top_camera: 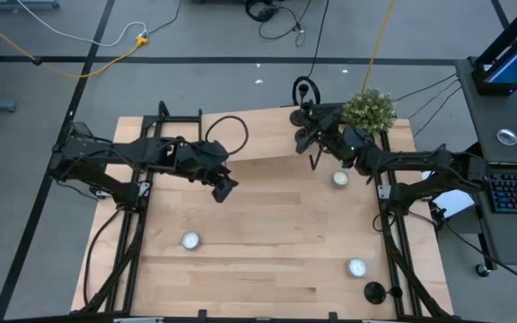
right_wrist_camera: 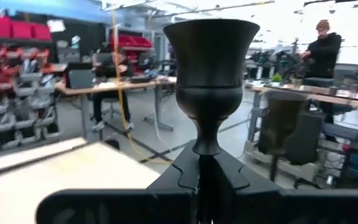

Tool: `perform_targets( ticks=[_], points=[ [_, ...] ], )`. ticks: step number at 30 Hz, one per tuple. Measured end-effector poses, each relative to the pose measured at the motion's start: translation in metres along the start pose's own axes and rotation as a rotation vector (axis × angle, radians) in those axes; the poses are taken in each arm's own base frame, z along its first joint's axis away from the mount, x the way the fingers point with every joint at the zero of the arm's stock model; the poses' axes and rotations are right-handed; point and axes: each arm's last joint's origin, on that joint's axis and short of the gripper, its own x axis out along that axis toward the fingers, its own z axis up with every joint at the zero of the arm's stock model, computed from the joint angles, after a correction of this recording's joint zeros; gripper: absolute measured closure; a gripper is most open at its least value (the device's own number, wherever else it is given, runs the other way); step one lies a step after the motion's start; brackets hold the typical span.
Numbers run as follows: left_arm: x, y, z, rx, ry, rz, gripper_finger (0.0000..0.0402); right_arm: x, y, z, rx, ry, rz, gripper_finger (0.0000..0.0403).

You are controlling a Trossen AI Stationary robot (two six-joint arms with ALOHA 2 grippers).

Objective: Pick & Place candle stick holders
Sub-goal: Put the left black candle holder on the shelf aligned with the other black candle holder

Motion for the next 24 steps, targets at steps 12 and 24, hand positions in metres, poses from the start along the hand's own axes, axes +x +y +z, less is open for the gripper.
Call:
perform_targets(
  ticks=[12,24],
  points=[
    [0.001,0.004,0.003,0.002,-0.008,0.009,0.0149,0.004,-0.011,-0.019,0.004,-0.004,-0.043,0.0402],
    [0.001,0.001,0.007,0.012,-0.046,-0.015,0.0149,0.004,-0.012,-0.021,0.025,0.001,-0.023,0.0401]
  ],
)
